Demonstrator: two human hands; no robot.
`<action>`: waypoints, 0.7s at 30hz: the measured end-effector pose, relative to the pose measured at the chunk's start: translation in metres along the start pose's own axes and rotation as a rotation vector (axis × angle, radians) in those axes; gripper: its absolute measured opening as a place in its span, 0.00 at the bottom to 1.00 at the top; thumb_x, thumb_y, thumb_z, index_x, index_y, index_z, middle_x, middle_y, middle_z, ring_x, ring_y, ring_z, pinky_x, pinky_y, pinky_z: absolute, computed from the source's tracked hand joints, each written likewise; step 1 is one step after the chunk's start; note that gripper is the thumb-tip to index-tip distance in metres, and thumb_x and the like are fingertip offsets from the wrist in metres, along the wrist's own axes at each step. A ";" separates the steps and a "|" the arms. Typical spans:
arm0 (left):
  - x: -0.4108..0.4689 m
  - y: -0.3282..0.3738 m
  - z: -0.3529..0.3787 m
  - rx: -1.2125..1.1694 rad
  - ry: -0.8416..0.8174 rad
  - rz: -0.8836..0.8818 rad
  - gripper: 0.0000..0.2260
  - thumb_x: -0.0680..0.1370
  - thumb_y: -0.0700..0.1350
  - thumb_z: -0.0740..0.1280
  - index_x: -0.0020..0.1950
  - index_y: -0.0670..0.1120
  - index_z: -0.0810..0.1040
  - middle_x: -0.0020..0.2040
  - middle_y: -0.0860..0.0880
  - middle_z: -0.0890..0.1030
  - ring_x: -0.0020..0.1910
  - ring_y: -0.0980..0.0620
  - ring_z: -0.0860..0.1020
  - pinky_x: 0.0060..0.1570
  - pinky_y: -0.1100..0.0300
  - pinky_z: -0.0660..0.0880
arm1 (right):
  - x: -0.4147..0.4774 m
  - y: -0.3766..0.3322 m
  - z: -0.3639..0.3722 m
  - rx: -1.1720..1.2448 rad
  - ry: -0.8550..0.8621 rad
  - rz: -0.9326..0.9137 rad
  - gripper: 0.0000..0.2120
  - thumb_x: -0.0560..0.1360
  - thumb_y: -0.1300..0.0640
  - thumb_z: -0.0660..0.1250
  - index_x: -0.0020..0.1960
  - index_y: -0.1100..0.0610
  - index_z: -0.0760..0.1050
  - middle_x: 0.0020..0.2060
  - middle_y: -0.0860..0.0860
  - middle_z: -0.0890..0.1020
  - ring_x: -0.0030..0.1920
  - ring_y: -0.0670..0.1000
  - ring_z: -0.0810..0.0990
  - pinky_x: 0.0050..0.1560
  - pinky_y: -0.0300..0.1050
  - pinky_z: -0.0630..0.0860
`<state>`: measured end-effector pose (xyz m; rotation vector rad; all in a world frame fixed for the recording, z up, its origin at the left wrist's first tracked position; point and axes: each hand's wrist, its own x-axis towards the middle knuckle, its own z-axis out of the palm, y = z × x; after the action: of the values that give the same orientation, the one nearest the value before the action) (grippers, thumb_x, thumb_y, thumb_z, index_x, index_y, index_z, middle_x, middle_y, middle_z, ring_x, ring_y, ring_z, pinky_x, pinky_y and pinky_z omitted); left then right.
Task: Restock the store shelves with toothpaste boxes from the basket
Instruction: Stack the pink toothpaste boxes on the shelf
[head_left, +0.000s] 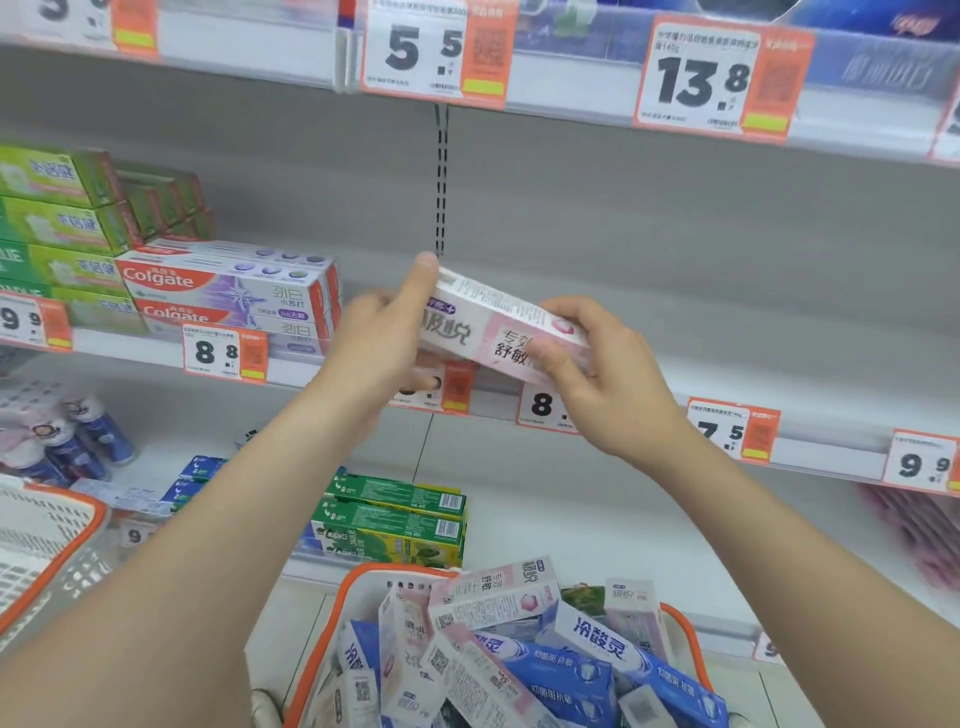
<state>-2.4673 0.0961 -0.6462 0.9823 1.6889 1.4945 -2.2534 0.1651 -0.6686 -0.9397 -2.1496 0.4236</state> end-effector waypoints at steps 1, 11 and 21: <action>0.007 -0.003 -0.005 0.176 0.091 0.146 0.24 0.81 0.69 0.60 0.55 0.49 0.80 0.54 0.50 0.84 0.54 0.49 0.83 0.52 0.51 0.79 | 0.003 0.003 0.002 -0.008 0.033 0.009 0.14 0.83 0.50 0.66 0.67 0.51 0.74 0.57 0.43 0.79 0.59 0.51 0.75 0.60 0.48 0.72; 0.066 -0.039 -0.016 0.722 0.053 0.251 0.20 0.85 0.50 0.64 0.72 0.40 0.69 0.69 0.39 0.74 0.68 0.38 0.72 0.62 0.47 0.70 | 0.103 0.016 0.041 -0.421 0.124 -0.054 0.18 0.82 0.55 0.67 0.72 0.50 0.73 0.63 0.55 0.73 0.57 0.65 0.74 0.65 0.56 0.69; 0.080 -0.039 -0.018 0.758 -0.077 0.222 0.13 0.85 0.53 0.59 0.60 0.44 0.72 0.52 0.45 0.82 0.48 0.44 0.82 0.47 0.43 0.82 | 0.126 0.029 0.063 -0.024 -0.353 0.399 0.18 0.86 0.58 0.53 0.73 0.55 0.73 0.55 0.50 0.79 0.44 0.41 0.80 0.38 0.38 0.80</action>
<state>-2.5267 0.1548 -0.6833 1.6307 2.1912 0.9031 -2.3435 0.2776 -0.6639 -1.4005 -2.2756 0.8108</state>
